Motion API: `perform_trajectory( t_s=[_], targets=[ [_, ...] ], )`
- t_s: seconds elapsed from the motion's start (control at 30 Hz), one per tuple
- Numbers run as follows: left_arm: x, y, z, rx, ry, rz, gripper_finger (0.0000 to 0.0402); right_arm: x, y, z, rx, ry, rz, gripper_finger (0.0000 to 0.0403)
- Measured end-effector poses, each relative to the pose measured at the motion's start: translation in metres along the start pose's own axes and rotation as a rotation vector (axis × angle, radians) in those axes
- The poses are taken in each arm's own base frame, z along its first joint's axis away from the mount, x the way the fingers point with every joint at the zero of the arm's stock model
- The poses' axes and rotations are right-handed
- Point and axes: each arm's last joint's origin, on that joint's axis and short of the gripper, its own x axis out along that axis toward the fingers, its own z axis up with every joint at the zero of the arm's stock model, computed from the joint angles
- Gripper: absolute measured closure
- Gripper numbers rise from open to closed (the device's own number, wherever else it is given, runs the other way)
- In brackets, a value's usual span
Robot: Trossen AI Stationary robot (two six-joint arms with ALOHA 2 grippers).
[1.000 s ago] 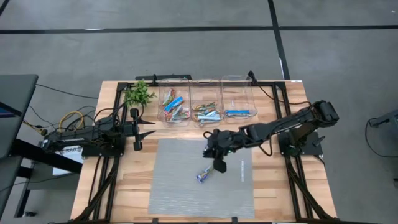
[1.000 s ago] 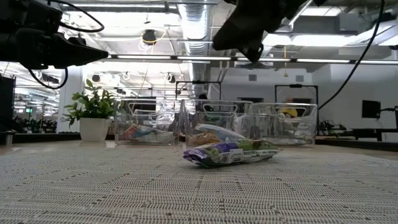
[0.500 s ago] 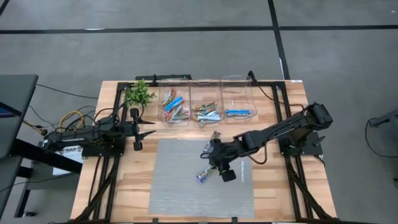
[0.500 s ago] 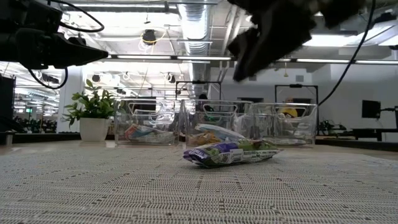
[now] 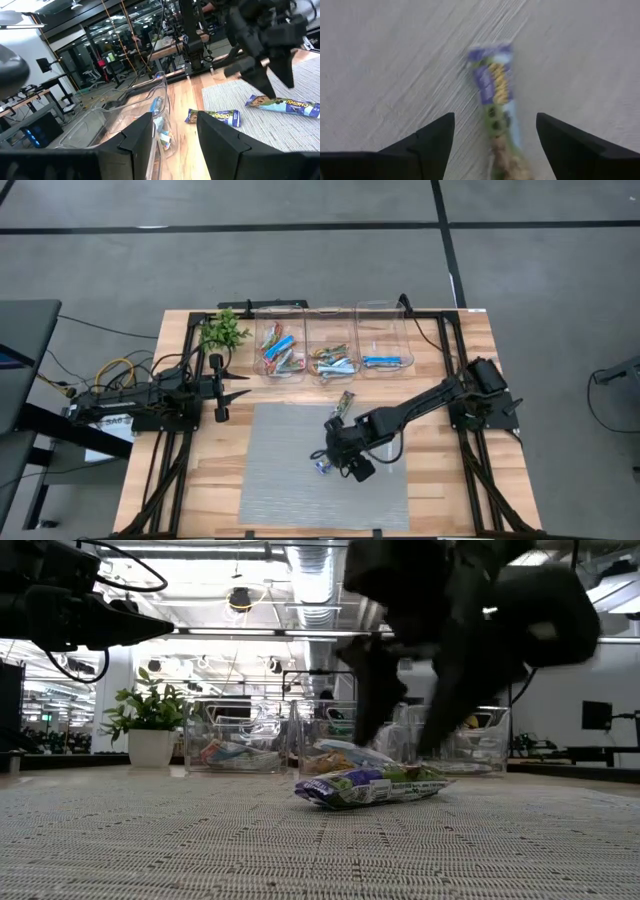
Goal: Pick and place Granola Bars by type
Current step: Put the blue granola bar into the right transparent bin
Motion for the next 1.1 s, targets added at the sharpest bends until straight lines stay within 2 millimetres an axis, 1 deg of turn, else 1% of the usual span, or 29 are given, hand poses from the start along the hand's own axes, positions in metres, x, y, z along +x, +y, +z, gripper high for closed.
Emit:
perform_trajectory(
  t_s=[0.07,0.23,0.4,0.53,0.6,0.67,0.73,0.87,0.97,1.03,1.1],
  targets=[
    [0.0,0.0,0.0,0.0,0.0,0.0,0.0253,0.008,0.004,-0.003,-0.02,0.031,0.014,0.0128],
    [0.0,0.0,0.0,0.0,0.0,0.0,0.0253,0.018,0.005,-0.003,-0.052,0.046,-0.007,0.0128],
    [0.0,0.0,0.0,0.0,0.0,0.0,0.0253,0.018,-0.001,-0.003,-0.046,0.044,-0.083,0.0129],
    [0.0,0.0,0.0,0.0,0.0,0.0,0.0253,0.017,-0.007,-0.004,-0.034,0.041,-0.096,0.0129],
    [0.0,0.0,0.0,0.0,0.0,0.0,0.0253,0.022,-0.008,-0.005,-0.03,0.048,-0.094,0.0129],
    [0.0,0.0,0.0,0.0,0.0,0.0,0.0253,0.024,-0.007,-0.008,-0.03,0.074,-0.083,0.0129],
    [0.0,0.0,0.0,0.0,0.0,0.0,0.0253,0.03,-0.005,-0.007,-0.035,0.065,-0.079,0.0129],
    [0.0,0.0,0.0,0.0,0.0,0.0,0.0253,0.032,-0.002,-0.007,-0.04,0.07,-0.072,0.013],
    [0.0,0.0,0.0,0.0,0.0,0.0,0.0253,0.032,-0.003,-0.007,-0.039,0.07,-0.07,0.0146],
    [0.0,0.0,0.0,0.0,0.0,0.0,0.0253,0.032,-0.002,-0.008,-0.039,0.072,-0.069,0.0172],
    [0.0,0.0,0.0,0.0,0.0,0.0,0.0253,0.032,-0.002,-0.008,-0.039,0.075,-0.066,0.0207]
  ],
)
